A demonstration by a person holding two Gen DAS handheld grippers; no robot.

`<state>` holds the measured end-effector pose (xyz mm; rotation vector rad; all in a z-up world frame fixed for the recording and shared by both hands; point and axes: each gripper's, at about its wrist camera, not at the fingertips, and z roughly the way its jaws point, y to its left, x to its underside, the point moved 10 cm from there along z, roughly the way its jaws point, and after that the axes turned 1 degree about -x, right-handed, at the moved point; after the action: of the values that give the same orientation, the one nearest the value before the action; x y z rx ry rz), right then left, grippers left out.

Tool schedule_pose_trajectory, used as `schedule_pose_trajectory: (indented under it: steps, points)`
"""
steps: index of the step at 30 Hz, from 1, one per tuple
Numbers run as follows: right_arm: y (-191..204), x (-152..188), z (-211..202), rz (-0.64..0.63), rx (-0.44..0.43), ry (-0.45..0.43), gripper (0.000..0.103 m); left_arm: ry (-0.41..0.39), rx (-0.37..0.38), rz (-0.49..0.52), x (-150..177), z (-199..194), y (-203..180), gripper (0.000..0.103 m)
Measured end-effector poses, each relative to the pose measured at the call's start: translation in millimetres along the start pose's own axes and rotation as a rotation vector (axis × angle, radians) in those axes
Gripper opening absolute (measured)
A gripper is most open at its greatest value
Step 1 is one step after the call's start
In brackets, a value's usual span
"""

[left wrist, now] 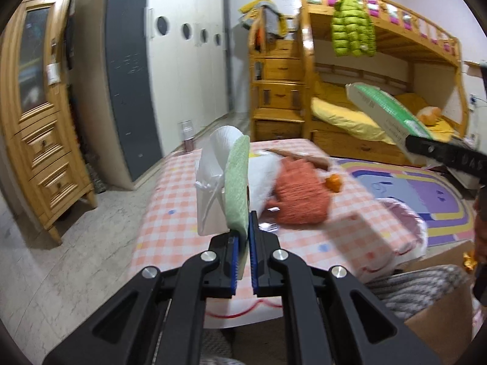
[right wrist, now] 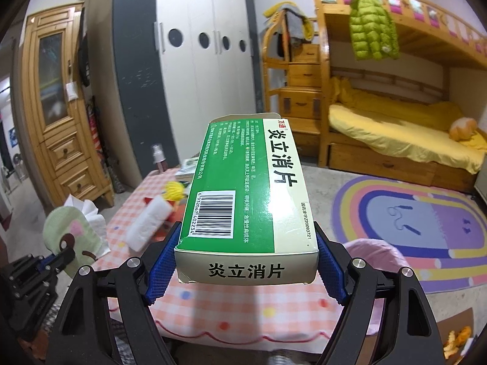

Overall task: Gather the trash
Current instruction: 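Carry the green box and white tissue to the pink bin and release both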

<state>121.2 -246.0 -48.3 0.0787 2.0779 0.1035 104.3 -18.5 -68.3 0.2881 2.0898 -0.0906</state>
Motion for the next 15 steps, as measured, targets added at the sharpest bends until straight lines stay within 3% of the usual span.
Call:
schedule_pose_trajectory:
  steps: [8, 15]
  points:
    - [-85.2, 29.3, -27.2, 0.05, 0.145, 0.023, 0.079, -0.012, 0.229, 0.151, -22.8, 17.1, -111.1, 0.004]
    - [-154.2, 79.8, -27.8, 0.127, 0.272, 0.122, 0.08, 0.05, 0.374, 0.281, -10.5, 61.0, -197.9, 0.004]
